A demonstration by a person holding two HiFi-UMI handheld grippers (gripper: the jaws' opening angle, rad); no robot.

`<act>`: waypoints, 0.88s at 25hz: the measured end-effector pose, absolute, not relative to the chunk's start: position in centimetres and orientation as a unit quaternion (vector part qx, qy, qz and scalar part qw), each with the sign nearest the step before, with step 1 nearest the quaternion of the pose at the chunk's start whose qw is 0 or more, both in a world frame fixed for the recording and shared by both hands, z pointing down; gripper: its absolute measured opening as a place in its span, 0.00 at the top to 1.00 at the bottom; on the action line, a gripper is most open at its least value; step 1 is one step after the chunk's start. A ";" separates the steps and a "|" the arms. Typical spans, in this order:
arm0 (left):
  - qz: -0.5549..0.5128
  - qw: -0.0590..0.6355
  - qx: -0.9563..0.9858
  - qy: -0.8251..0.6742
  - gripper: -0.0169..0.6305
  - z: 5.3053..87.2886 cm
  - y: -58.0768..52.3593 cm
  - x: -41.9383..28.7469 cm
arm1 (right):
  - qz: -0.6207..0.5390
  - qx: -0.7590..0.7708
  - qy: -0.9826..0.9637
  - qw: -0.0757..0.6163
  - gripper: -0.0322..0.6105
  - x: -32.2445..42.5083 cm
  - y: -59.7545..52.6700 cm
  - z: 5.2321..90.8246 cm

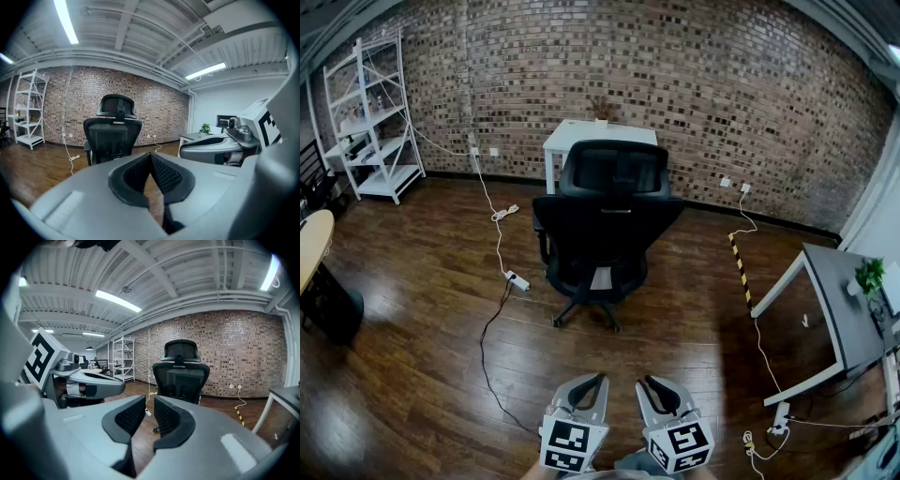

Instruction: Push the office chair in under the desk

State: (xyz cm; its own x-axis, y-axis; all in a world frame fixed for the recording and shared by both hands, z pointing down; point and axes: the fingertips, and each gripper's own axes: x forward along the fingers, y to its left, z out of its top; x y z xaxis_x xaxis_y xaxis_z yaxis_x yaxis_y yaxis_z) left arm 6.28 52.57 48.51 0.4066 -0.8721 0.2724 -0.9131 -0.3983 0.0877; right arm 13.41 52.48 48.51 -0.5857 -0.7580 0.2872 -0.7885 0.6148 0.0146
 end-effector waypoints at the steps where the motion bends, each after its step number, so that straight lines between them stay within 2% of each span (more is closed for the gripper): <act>1: 0.092 0.112 0.831 -0.537 0.95 48.5 52.0 6.4 | 0.061 0.436 -0.888 0.133 0.85 13.7 51.8 48.5; 7: 0.091 0.110 0.825 -0.547 0.95 48.5 48.2 6.8 | 0.060 0.435 -0.891 0.117 0.84 14.8 47.0 48.2; 22: 0.090 0.088 0.795 -0.593 0.95 44.9 33.7 9.4 | 0.032 0.371 -0.922 0.106 0.74 17.8 32.5 44.8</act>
